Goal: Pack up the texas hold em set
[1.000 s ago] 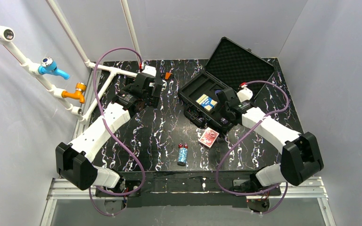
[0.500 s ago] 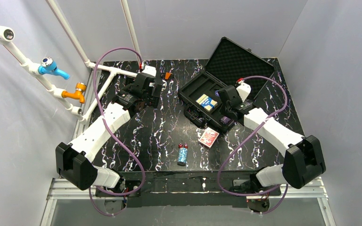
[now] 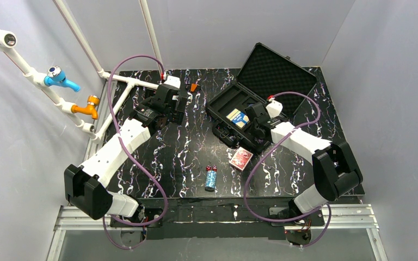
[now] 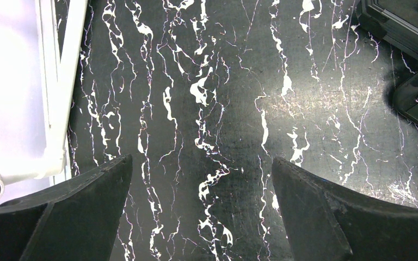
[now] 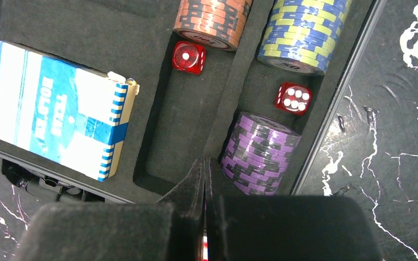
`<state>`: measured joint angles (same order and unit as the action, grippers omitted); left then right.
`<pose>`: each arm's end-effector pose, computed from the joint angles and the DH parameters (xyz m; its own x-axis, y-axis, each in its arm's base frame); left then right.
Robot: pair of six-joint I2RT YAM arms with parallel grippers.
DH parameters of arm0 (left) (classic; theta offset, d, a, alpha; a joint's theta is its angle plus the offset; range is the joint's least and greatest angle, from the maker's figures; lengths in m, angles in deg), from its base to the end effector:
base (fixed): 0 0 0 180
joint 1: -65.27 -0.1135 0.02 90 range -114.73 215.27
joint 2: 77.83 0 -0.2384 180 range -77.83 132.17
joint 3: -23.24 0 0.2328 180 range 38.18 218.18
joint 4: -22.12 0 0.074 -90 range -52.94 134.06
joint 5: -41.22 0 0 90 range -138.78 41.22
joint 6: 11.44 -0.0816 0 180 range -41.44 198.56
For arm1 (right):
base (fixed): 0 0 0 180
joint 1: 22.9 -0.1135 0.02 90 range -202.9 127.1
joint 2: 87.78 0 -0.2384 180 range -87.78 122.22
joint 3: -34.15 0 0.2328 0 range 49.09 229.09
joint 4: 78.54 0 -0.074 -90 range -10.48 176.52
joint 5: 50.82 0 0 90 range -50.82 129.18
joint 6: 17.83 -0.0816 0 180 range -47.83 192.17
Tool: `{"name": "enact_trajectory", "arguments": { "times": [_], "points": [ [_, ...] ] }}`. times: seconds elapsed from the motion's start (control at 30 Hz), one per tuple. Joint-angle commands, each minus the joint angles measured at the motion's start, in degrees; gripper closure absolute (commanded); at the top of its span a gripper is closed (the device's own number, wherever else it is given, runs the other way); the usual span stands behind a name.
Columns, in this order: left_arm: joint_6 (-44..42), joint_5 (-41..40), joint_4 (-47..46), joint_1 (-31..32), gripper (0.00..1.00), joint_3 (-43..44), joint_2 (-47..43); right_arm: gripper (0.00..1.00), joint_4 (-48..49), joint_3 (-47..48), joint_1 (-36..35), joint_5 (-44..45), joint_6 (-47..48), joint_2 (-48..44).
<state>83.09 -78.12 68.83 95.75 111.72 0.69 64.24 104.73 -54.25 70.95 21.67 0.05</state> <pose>0.2944 -0.1269 0.3006 -0.5222 0.2275 -0.8219 0.0628 0.9714 0.2290 0.2927 0.1280 0.1660 -0.5817 0.4138 -0.7003 0.4211 0.8898 0.1759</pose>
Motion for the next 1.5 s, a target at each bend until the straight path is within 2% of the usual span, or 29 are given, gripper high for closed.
{"name": "enact_trajectory", "arguments": {
  "times": [0.0,0.03,0.1,0.13,0.17,0.27,0.3,0.63,0.83,1.2,1.47],
  "points": [
    [-0.3,-0.6,1.0,-0.2,0.01,-0.4,-1.7,0.99,-3.8,-0.2,0.3,0.9,2.7,-1.3],
    [-0.3,-0.6,1.0,-0.2,0.01,-0.3,-1.6,0.97,-3.9,1.2,0.4,0.7,4.5,-2.1],
    [-0.4,-0.7,1.0,-0.2,0.01,-0.3,-1.5,0.74,-3.5,3.0,0.4,-1.5,9.0,-4.2],
    [-0.4,-0.7,1.0,-0.2,0.01,-0.3,-1.4,0.59,-3.7,3.9,0.3,-3.8,10.3,-5.7],
    [-0.4,-0.7,1.0,-0.2,0.01,-0.3,-1.4,0.5,-4.3,4.6,0.3,-5.5,10.8,-6.5],
    [-0.4,-0.7,1.0,-0.2,0.01,-0.2,-1.4,0.08,-9.9,8.9,-0.8,-8.7,9.2,-6.9],
    [-0.4,-0.7,1.0,-0.2,0.01,-0.3,-1.4,0.03,-10.7,9.4,-1.3,-8.9,8.7,-7.3],
    [-0.4,-0.7,1.0,-0.2,0.01,-0.4,-1.8,0.02,-13.5,11.2,-8.3,-10.3,1.9,-10.1],
    [-0.4,-0.9,1.0,-0.2,0.01,-0.4,-1.9,0.02,-20.4,15.5,-15.8,-6.7,-4.5,-6.8],
    [-0.5,-1.3,1.0,-0.2,0.01,-0.5,-2.3,0.02,-18.9,13.1,-30.2,-5.8,-14.7,-2.6],
    [-0.5,-1.5,1.0,-0.2,0.01,-0.6,-2.4,0.04,-20.0,12.7,-36.7,-5.7,-17.9,2.9]
  ]
}}
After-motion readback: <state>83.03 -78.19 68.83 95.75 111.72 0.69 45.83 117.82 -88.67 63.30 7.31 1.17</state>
